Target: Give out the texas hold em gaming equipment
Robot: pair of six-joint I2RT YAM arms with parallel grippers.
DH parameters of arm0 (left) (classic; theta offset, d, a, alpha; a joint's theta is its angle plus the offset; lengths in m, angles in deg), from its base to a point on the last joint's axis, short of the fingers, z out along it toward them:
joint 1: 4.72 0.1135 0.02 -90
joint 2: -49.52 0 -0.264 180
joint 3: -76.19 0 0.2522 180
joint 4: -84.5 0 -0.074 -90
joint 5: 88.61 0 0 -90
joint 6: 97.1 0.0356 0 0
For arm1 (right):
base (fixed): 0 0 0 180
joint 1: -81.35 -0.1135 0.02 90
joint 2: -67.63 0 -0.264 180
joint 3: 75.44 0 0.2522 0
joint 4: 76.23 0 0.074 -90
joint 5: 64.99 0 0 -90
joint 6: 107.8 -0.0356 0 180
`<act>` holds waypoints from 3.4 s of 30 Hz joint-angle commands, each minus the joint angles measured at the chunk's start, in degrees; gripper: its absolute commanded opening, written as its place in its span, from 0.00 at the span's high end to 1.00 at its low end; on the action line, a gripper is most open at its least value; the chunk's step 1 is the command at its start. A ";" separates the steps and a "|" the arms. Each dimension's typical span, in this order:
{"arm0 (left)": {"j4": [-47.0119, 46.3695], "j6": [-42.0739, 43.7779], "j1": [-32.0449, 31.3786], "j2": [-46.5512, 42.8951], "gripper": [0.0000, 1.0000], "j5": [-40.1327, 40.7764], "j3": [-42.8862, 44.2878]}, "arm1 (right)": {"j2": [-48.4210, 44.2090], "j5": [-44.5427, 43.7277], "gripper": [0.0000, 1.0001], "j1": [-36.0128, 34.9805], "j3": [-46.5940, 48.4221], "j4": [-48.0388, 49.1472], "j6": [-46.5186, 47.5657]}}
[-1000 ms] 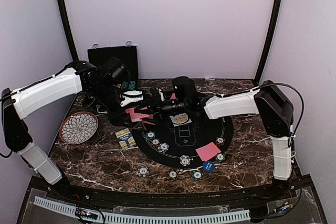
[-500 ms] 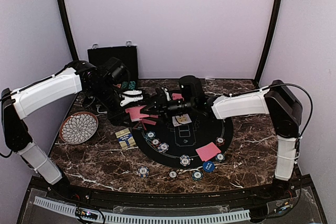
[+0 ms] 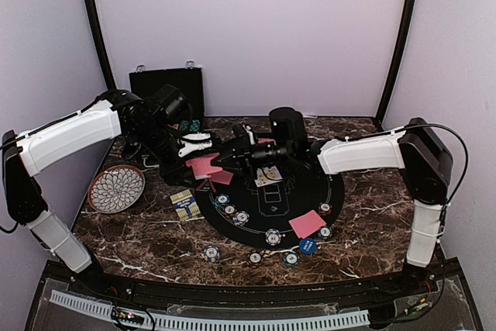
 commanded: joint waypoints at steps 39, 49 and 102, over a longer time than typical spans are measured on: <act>0.44 -0.32 0.18 -1.96 1.00 0.99 -1.01 | 19.95 -81.31 1.00 -2.62 45.53 -98.54 42.02; 0.43 -0.14 0.22 -2.10 1.00 0.80 -0.91 | 24.75 -76.48 1.00 -6.67 45.88 -96.80 41.80; -0.49 -1.19 0.25 -1.58 1.00 -0.31 1.44 | -3.69 -5.38 0.08 -0.60 -0.11 -9.18 9.61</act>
